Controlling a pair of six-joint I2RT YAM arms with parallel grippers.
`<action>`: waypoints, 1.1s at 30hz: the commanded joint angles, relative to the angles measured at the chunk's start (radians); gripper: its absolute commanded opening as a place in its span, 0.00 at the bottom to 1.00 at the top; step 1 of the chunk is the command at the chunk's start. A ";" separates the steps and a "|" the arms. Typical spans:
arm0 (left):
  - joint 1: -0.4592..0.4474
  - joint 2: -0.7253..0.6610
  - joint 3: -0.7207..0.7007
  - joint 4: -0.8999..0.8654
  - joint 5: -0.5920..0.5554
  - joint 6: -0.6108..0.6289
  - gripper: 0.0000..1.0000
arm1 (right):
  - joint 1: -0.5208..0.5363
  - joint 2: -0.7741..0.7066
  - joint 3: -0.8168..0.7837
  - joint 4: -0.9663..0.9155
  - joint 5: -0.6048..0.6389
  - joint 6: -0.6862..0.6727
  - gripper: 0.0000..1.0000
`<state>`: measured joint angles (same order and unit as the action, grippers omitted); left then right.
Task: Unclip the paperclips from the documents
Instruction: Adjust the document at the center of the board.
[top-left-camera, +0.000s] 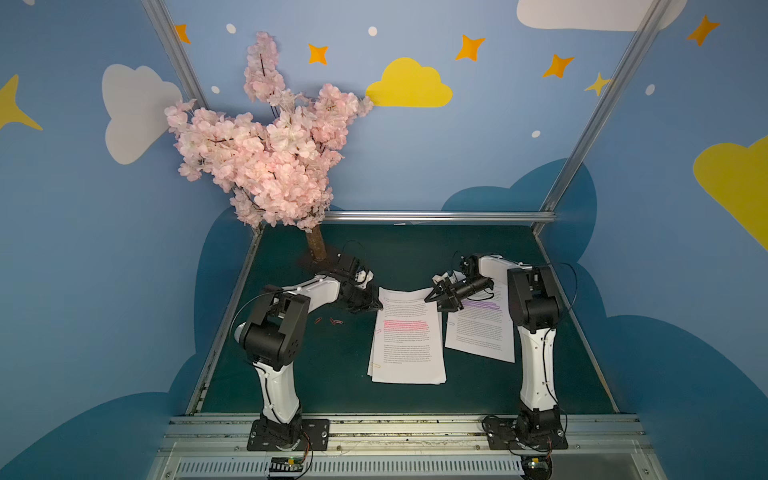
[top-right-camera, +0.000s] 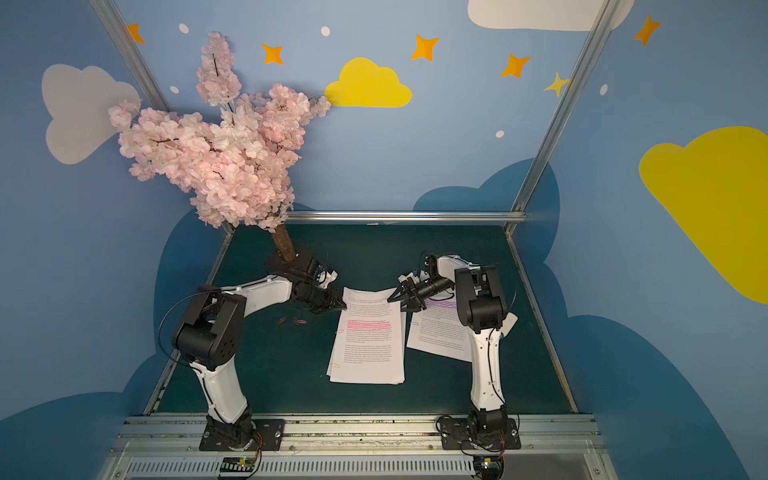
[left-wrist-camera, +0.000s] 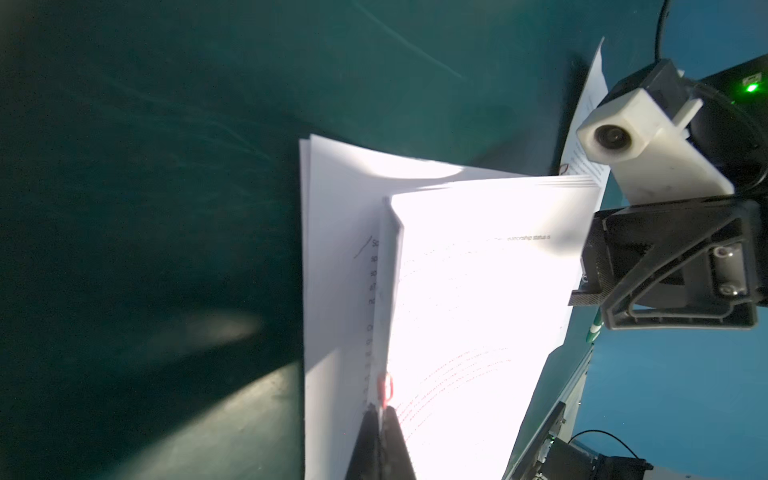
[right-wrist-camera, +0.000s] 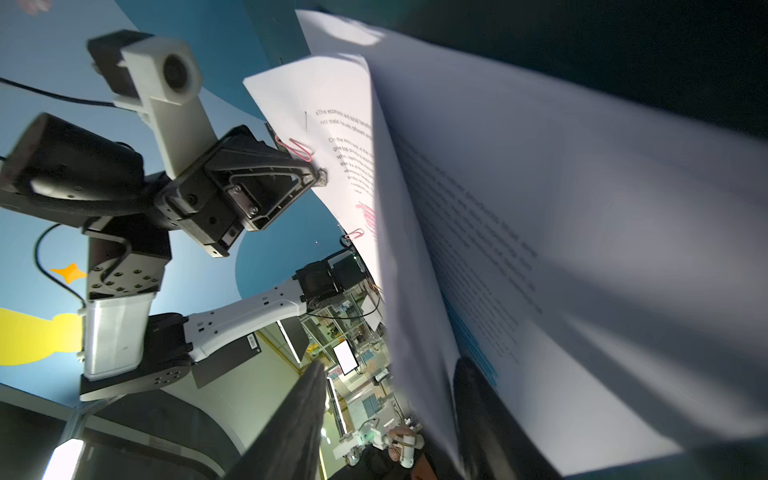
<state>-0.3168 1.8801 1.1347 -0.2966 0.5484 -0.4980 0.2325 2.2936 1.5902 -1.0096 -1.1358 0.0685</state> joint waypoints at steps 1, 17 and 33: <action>0.004 -0.036 -0.008 0.045 0.025 -0.024 0.03 | -0.008 -0.046 -0.021 0.090 -0.057 0.058 0.51; -0.005 -0.009 -0.097 0.268 0.065 -0.198 0.03 | 0.018 -0.029 -0.101 0.169 -0.062 0.101 0.51; 0.014 -0.005 -0.105 0.188 0.042 -0.110 0.49 | 0.028 -0.122 -0.039 0.019 0.073 -0.001 0.51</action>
<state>-0.3141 1.8664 1.0355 -0.0944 0.5922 -0.6296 0.2501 2.1990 1.5253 -0.9070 -1.1004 0.1295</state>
